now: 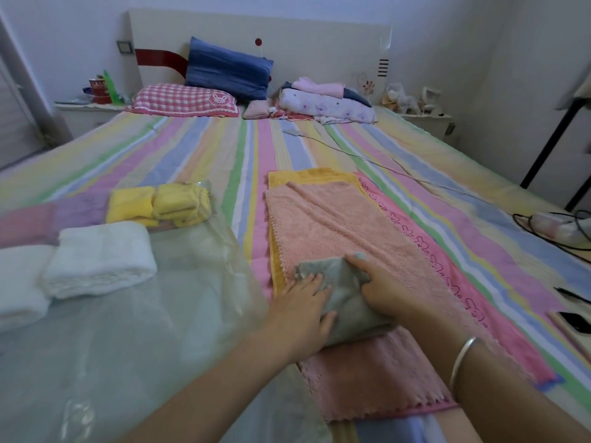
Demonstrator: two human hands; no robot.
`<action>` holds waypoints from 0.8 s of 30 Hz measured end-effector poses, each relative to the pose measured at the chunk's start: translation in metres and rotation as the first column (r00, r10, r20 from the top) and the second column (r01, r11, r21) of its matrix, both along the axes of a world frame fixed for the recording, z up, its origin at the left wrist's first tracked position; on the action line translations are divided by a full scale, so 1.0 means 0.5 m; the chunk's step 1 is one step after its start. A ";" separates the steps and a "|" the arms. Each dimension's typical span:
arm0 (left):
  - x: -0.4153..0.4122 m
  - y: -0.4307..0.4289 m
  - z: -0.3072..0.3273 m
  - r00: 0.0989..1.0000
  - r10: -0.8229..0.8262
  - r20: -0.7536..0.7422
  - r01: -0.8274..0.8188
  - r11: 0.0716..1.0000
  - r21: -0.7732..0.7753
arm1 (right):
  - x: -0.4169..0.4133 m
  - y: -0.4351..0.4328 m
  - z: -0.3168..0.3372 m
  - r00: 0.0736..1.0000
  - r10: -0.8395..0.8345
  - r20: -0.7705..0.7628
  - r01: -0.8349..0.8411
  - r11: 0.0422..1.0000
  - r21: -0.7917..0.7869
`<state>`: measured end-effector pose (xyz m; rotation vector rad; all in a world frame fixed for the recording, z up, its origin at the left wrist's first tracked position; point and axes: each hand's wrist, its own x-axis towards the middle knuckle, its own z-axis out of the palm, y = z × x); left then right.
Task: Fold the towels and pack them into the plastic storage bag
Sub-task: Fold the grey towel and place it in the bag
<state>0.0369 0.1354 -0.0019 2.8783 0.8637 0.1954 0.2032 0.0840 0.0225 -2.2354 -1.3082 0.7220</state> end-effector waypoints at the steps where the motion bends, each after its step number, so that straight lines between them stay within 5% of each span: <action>1: -0.006 -0.004 0.003 1.000 -0.013 -0.003 0.013 1.000 -0.010 | 0.002 0.007 0.004 1.000 0.010 0.013 -0.009 0.999 -0.043; 5: -0.033 -0.008 0.021 0.998 -0.031 0.047 0.034 0.997 -0.064 | -0.011 0.027 0.016 0.991 0.020 0.136 0.002 0.986 -0.166; 11: -0.114 -0.010 0.041 0.922 0.064 0.381 -0.001 0.986 -0.165 | -0.067 0.009 0.031 0.930 0.040 0.366 0.028 0.984 -0.177; 14: -0.163 -0.016 0.032 0.908 0.093 0.408 -0.021 0.984 -0.178 | -0.096 0.010 0.036 0.779 0.039 0.626 -0.027 0.999 -0.029; 17: -0.200 -0.022 0.023 0.905 0.126 0.405 -0.049 0.980 -0.195 | -0.126 0.024 0.029 0.556 0.100 0.825 -0.065 0.995 -0.076; 19: -0.215 -0.027 0.020 0.906 0.151 0.396 -0.072 0.976 -0.206 | -0.146 0.035 0.014 0.487 0.126 0.864 -0.012 0.990 -0.138; 24: -0.246 -0.061 0.026 0.947 0.184 0.265 -0.127 0.968 -0.217 | -0.176 0.036 -0.005 0.631 0.044 0.775 0.170 0.966 -0.193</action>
